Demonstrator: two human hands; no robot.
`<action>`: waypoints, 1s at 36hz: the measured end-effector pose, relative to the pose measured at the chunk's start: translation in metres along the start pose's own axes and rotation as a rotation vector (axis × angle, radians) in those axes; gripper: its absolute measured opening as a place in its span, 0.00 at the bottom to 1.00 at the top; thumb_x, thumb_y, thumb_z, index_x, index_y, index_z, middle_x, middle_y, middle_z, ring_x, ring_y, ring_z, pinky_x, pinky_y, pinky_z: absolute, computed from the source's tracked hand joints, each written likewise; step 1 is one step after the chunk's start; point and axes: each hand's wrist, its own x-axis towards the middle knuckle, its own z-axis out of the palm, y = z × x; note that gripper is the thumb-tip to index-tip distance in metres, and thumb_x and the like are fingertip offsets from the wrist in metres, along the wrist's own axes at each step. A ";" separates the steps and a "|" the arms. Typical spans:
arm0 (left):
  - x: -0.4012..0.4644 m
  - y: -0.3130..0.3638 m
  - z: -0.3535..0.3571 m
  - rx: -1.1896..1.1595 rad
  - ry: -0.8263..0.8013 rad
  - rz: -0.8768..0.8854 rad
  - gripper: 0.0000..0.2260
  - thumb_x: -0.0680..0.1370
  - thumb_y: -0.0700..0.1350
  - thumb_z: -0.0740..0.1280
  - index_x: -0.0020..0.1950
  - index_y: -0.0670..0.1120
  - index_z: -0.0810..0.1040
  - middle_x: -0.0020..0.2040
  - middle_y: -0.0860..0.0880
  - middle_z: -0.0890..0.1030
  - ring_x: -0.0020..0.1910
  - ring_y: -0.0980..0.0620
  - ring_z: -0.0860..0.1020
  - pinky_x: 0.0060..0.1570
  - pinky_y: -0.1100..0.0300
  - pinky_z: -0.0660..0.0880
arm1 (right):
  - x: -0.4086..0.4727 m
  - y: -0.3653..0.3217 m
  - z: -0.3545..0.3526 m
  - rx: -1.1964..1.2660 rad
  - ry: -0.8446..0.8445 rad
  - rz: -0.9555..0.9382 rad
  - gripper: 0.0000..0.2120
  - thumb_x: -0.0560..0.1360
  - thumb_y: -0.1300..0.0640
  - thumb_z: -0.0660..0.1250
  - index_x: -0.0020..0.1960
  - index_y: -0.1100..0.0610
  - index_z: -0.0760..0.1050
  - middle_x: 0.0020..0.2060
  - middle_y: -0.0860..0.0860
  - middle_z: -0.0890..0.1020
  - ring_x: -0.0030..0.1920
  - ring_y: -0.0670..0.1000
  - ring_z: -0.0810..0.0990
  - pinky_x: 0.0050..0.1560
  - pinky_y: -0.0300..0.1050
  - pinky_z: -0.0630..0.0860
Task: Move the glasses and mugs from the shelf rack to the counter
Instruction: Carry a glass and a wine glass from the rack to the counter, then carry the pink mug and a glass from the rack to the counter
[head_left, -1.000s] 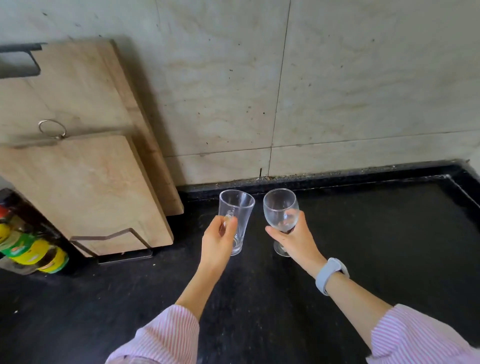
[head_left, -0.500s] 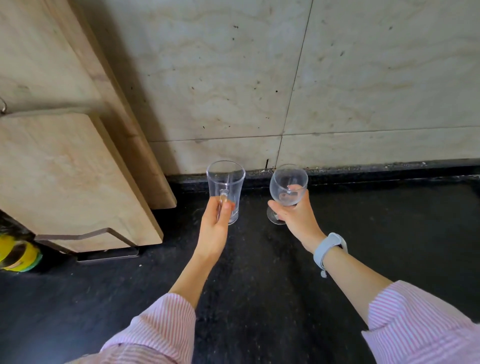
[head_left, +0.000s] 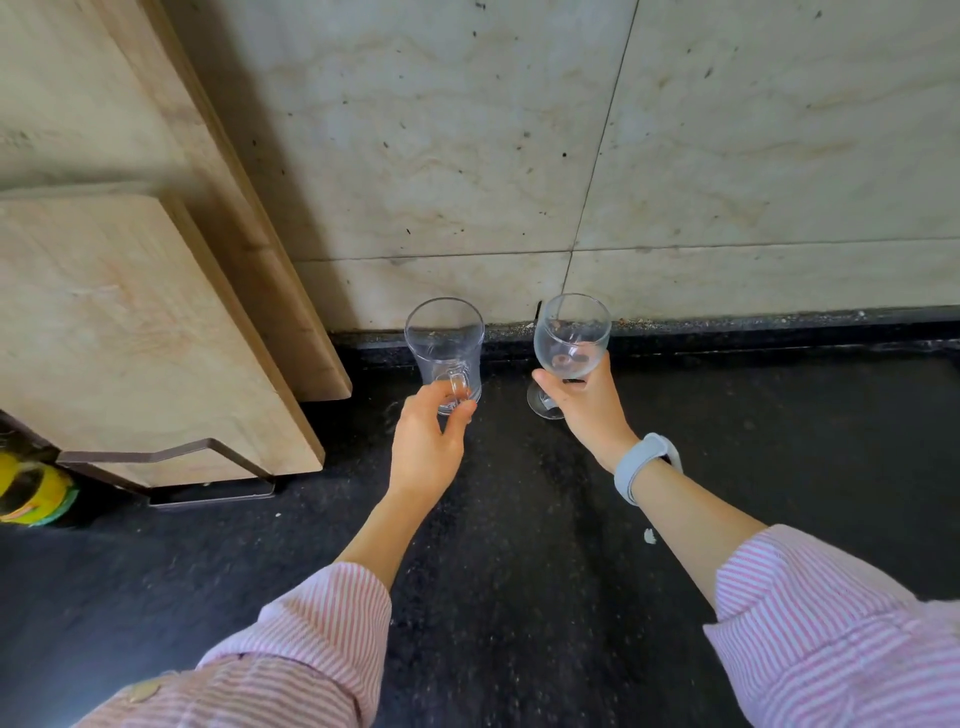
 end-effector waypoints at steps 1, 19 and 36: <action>0.000 0.001 0.000 0.024 0.003 0.002 0.11 0.77 0.47 0.64 0.59 0.47 0.75 0.56 0.47 0.79 0.53 0.54 0.73 0.47 0.67 0.66 | -0.001 -0.001 0.000 -0.003 -0.002 0.009 0.31 0.72 0.53 0.70 0.69 0.54 0.58 0.64 0.52 0.72 0.60 0.52 0.76 0.62 0.46 0.72; -0.078 0.001 -0.101 0.649 -0.026 -0.024 0.21 0.79 0.54 0.57 0.71 0.49 0.64 0.72 0.49 0.65 0.73 0.47 0.60 0.72 0.45 0.54 | -0.111 -0.044 0.043 -0.640 -0.330 0.006 0.19 0.78 0.54 0.56 0.68 0.56 0.66 0.66 0.57 0.72 0.68 0.59 0.67 0.68 0.54 0.66; -0.479 -0.047 -0.402 0.893 0.599 -0.481 0.16 0.75 0.50 0.61 0.62 0.48 0.73 0.62 0.49 0.77 0.63 0.46 0.72 0.63 0.50 0.63 | -0.455 -0.168 0.263 -0.866 -0.803 -1.106 0.19 0.78 0.53 0.54 0.68 0.55 0.66 0.67 0.52 0.72 0.68 0.56 0.66 0.68 0.53 0.63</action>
